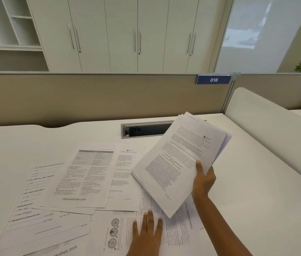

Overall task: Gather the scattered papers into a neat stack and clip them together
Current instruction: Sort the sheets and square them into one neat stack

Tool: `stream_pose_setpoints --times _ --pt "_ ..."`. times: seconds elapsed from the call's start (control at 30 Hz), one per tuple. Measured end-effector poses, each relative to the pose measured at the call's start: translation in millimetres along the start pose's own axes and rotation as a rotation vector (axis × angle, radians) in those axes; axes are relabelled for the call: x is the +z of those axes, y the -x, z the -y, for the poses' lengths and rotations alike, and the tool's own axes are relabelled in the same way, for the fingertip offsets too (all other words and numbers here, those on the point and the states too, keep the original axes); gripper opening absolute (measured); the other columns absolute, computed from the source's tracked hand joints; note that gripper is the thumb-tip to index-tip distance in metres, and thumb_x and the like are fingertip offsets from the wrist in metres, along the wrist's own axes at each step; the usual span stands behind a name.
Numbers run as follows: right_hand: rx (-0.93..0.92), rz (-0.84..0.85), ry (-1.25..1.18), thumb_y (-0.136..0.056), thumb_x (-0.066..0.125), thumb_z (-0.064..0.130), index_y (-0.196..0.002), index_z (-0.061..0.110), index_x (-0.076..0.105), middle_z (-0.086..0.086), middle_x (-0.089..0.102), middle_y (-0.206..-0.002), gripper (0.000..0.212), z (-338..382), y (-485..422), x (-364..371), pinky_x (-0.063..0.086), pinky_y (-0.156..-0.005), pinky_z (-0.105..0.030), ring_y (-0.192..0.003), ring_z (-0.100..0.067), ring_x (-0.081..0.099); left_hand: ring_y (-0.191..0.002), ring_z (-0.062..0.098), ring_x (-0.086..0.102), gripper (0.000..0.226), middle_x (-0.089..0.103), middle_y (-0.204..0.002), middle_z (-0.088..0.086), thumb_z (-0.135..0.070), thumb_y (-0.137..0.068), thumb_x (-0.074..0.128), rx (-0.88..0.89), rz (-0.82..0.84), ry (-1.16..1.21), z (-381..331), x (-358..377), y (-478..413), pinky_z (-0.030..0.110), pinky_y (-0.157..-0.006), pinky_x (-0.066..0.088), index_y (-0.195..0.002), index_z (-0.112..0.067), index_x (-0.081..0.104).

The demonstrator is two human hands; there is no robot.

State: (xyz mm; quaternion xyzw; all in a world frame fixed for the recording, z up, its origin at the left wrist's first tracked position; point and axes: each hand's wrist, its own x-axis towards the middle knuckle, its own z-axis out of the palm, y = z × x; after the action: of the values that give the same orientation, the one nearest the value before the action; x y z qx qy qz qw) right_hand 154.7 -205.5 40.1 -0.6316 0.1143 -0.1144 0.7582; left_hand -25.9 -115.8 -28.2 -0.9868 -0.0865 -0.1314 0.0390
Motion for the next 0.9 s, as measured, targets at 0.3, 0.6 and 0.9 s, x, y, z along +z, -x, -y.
stream_pose_setpoints --times 0.3,0.6,0.9 --pt "0.021 0.015 0.015 -0.088 0.058 0.021 -0.120 0.004 0.053 -0.017 0.062 -0.116 0.037 -0.2 6.8 2.7 0.051 -0.078 -0.038 -0.087 -0.027 0.059 -0.063 0.022 0.072 0.070 0.074 -0.073 0.017 -0.052 -0.003 0.085 -0.026 0.316 0.068 -17.1 -29.7 -13.6 0.037 -0.038 0.054 -0.067 -0.024 0.077" --pt "0.023 -0.020 0.000 -0.088 0.059 0.019 -0.120 0.001 0.053 -0.020 0.061 -0.119 0.037 5.9 0.7 -0.2 0.052 -0.084 -0.042 -0.094 -0.034 0.061 -0.121 0.043 0.043 0.066 0.035 -0.138 0.031 0.010 -0.080 0.049 0.187 0.483 0.058 -2.8 -40.4 -24.1 0.050 -0.094 0.038 -0.139 -0.004 0.022" --pt "0.068 -0.099 -0.081 -0.089 0.058 0.014 -0.121 0.000 0.051 -0.020 0.059 -0.121 0.036 18.4 -20.4 -9.7 0.050 -0.080 -0.036 -0.095 -0.031 0.059 -0.035 0.008 0.051 0.046 0.057 -0.042 -0.007 -0.005 -0.019 0.084 0.209 -0.134 0.077 50.3 -125.6 -51.8 0.015 -0.039 0.038 -0.058 -0.022 0.068"
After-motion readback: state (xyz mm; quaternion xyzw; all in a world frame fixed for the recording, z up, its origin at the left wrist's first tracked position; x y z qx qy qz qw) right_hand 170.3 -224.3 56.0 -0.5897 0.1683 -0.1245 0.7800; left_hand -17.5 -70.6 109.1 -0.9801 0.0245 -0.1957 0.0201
